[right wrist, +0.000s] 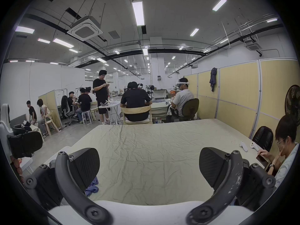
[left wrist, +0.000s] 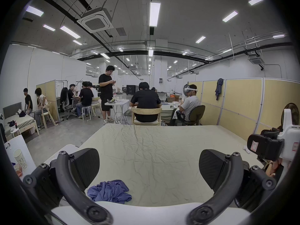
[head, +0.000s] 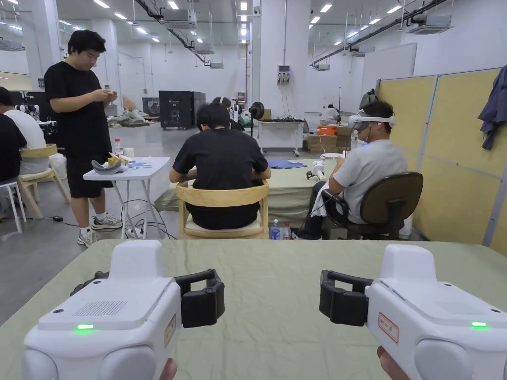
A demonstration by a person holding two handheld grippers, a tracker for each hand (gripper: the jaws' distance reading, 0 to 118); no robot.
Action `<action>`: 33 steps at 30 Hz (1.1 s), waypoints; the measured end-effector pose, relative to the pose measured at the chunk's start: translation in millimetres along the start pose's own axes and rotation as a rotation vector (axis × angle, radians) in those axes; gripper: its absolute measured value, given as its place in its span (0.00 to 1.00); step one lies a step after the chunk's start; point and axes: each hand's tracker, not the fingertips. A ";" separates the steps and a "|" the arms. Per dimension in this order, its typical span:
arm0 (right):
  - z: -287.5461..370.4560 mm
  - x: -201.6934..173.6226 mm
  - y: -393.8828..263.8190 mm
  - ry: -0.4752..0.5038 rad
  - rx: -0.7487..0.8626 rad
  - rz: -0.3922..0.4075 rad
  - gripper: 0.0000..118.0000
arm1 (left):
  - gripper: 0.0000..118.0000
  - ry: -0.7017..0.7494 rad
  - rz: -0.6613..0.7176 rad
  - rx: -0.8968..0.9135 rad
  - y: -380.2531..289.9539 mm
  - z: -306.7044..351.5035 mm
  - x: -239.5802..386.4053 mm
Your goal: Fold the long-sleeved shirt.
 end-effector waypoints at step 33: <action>1.6 -1.3 2.0 0.001 0.006 0.004 1.00 | 1.00 0.001 0.010 -0.001 2.4 1.7 -1.5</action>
